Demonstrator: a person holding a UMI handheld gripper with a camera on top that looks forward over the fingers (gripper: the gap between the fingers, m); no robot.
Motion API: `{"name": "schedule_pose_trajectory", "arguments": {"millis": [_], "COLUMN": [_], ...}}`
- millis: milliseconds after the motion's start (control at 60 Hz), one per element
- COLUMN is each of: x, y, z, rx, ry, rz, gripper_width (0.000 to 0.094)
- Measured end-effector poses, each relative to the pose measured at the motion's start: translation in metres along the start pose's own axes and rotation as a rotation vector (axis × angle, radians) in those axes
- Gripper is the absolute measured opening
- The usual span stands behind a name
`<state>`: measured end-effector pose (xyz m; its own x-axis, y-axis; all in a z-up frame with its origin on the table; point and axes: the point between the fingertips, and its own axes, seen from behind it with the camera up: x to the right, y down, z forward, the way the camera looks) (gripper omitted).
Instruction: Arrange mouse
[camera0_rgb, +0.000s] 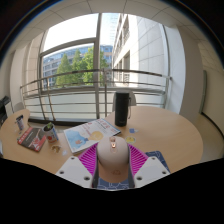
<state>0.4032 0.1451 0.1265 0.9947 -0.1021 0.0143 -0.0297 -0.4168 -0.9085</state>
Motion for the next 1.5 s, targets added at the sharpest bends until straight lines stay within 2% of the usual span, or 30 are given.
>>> {"name": "schedule_pose_trajectory", "arguments": {"millis": [83, 167, 267, 333, 400, 467, 500, 683, 917, 1133, 1300, 1500], "x": [0.043, 0.062, 0.071, 0.07, 0.065, 0.061, 0.062, 0.059, 0.051, 0.039, 0.032, 0.027], "y": [0.046, 0.094, 0.124, 0.121, 0.121, 0.117, 0.115, 0.087, 0.044, 0.033, 0.039, 0.042], "z": [0.023, 0.045, 0.056, 0.056, 0.053, 0.049, 0.045, -0.005, -0.113, -0.196, -0.229, -0.237], "rx": [-0.121, -0.2, -0.242, -0.224, -0.241, -0.235, -0.237, -0.208, -0.14, -0.097, -0.095, -0.093], "ry": [0.029, 0.027, 0.013, 0.005, -0.012, -0.025, -0.02, 0.006, 0.044, 0.066, 0.063, 0.065], "rz": [-0.018, -0.01, -0.01, -0.02, -0.03, -0.028, -0.03, -0.039, -0.074, -0.085, -0.081, -0.081], "gripper_width": [0.0407, 0.0408, 0.045, 0.0504, 0.0628, 0.0864, 0.0838, 0.0849, 0.0848, 0.0847, 0.0847, 0.0846]}}
